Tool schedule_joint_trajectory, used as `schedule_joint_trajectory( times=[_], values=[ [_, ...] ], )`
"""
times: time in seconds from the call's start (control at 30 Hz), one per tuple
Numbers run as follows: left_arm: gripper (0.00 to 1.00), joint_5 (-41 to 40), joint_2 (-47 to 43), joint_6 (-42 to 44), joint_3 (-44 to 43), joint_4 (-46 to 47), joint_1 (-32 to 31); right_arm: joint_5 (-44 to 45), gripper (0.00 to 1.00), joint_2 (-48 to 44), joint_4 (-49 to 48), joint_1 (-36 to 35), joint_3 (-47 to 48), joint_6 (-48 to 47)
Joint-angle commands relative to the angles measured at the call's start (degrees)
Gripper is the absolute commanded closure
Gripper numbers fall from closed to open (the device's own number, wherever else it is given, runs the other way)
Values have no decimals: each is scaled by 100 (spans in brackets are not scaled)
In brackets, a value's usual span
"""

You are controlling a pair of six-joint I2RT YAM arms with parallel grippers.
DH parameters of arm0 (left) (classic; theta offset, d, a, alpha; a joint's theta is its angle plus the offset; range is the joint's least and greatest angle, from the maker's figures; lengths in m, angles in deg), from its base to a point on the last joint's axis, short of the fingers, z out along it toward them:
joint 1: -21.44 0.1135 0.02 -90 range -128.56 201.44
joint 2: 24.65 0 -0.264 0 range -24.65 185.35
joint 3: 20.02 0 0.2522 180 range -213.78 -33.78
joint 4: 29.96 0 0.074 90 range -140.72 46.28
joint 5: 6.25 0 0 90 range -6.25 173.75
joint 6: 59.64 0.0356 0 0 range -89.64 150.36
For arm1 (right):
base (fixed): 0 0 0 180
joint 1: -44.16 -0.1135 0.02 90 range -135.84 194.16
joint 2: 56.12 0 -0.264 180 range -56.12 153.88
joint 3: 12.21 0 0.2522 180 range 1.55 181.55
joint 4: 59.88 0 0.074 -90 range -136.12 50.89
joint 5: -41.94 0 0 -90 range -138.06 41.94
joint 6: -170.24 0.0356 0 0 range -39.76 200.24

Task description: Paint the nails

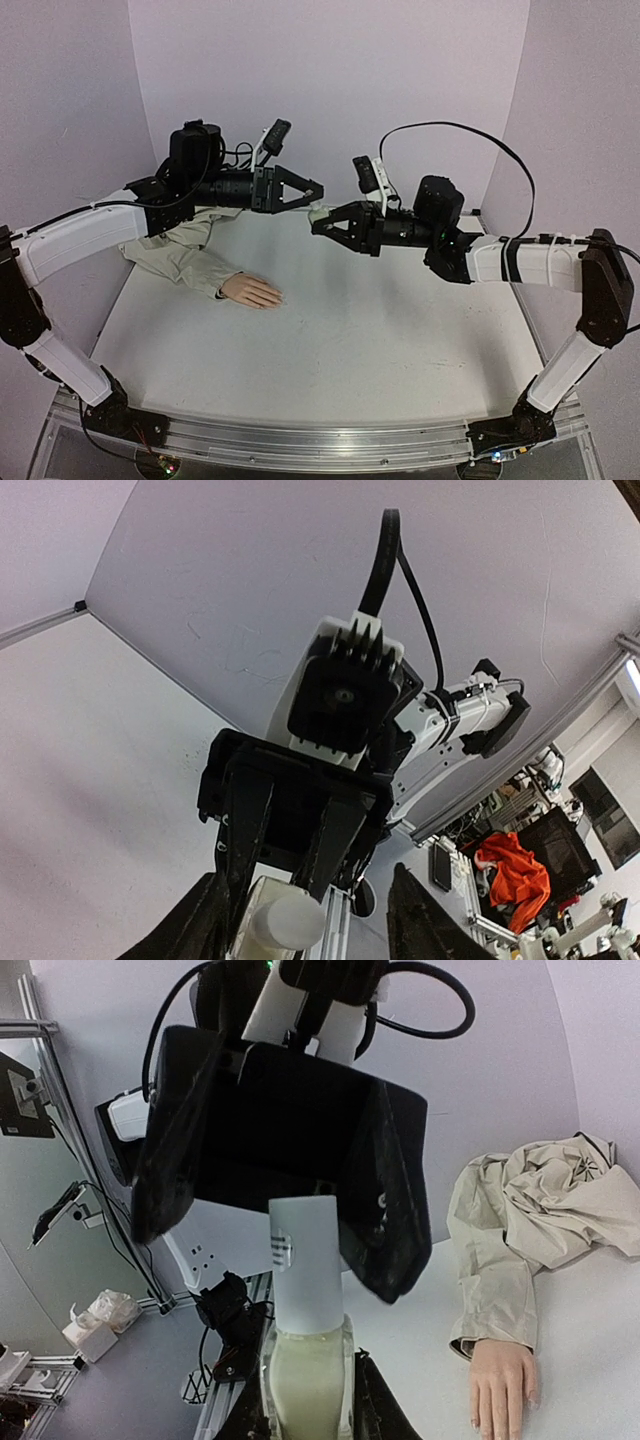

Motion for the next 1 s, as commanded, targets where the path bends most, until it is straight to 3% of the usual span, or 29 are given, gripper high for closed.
schedule_joint_trajectory(
  times=[0.0,0.2,0.37,0.53,0.6,0.7,0.73,0.77,0.83,0.9,0.97],
  values=[
    [49,112,-163,135,84,356,-81,-184,100,-253,-887,21,32,277],
    [71,-27,-73,36,11,357,-127,-94,100,-276,-903,21,15,187],
    [81,-204,-113,16,-7,357,-127,81,100,-318,-834,21,-72,33],
    [99,-555,-105,4,42,268,-163,893,100,-451,-198,-17,-34,-504],
    [100,-975,-105,138,24,43,-244,2172,100,-541,350,-171,8,-867],
    [100,-2570,-38,503,-377,-1160,-553,6774,100,-516,1080,-1083,243,-1978],
    [100,-3478,107,520,-628,-1667,-664,7742,100,-367,989,-1331,339,-2286],
    [100,-3776,231,527,-862,-2063,-739,8366,100,-252,887,-1493,411,-2542],
    [100,-4199,434,430,-1174,-2522,-760,8849,100,-66,744,-1623,536,-2811],
    [100,-4234,472,359,-1261,-2622,-760,8789,100,54,740,-1624,632,-2920],
    [88,-4010,451,392,-1301,-2610,-753,8263,100,32,715,-1618,583,-2965]
  ],
)
